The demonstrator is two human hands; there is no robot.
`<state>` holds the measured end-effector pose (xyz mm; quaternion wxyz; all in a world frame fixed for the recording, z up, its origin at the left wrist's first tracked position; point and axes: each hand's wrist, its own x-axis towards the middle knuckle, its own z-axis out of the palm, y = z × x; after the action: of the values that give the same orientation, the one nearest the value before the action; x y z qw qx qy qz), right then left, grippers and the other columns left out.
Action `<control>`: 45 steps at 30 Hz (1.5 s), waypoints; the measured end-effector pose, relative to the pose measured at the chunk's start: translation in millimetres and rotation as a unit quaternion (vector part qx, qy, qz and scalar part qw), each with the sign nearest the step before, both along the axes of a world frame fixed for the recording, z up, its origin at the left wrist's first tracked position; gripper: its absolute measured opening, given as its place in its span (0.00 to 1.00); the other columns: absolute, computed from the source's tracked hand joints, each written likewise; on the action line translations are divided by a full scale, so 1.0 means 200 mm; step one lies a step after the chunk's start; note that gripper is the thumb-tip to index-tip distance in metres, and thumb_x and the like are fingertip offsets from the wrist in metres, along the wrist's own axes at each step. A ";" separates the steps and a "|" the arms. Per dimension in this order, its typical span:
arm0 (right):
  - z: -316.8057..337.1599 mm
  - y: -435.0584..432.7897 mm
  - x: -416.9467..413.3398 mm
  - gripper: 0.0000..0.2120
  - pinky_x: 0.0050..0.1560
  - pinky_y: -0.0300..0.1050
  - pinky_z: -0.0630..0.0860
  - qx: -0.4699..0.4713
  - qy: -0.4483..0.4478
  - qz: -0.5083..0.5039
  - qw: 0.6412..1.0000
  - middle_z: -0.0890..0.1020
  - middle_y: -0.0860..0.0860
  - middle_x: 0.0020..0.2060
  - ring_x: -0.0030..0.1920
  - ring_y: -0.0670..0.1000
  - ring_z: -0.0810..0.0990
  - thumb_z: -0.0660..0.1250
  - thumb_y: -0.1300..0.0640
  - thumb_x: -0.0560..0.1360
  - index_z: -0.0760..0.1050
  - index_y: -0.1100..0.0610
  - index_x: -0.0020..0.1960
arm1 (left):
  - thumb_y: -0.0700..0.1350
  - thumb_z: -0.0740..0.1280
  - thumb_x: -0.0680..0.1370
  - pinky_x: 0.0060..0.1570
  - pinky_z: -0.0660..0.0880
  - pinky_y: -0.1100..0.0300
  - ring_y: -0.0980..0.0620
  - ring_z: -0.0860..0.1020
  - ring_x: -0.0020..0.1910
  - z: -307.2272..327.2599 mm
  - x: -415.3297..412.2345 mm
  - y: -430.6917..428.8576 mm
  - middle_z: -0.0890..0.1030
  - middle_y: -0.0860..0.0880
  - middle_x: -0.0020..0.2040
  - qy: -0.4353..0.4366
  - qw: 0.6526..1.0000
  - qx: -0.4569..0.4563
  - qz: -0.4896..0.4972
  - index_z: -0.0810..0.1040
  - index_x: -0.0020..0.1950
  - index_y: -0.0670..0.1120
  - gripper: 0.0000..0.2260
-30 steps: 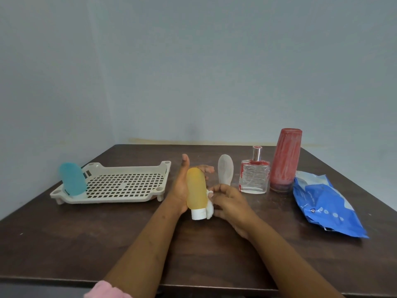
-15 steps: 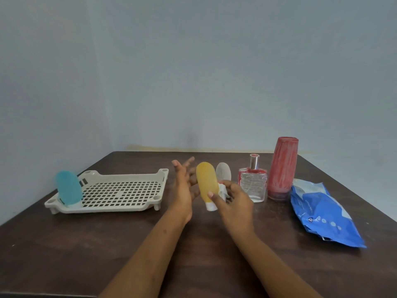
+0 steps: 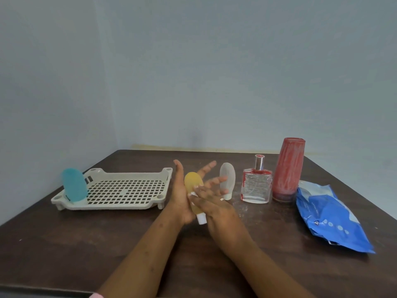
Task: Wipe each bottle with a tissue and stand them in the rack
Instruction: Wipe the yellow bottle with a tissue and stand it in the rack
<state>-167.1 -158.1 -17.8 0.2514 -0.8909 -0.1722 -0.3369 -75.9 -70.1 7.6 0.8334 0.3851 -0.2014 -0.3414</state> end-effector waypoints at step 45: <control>0.00 -0.04 0.00 0.09 0.39 0.33 0.73 0.247 0.156 0.055 0.955 0.80 0.45 0.42 0.41 0.41 0.78 0.71 0.54 0.72 0.73 0.54 0.49 | 0.68 0.54 0.73 0.43 0.82 0.53 0.47 0.83 0.40 -0.01 0.10 0.09 0.84 0.44 0.47 -0.022 0.994 -0.059 0.087 0.75 0.66 0.42 0.36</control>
<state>-167.8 -166.1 -17.0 0.5055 -0.8315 -0.0909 -0.2117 -56.7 -52.3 5.1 0.8765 0.3586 -0.2057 -0.2468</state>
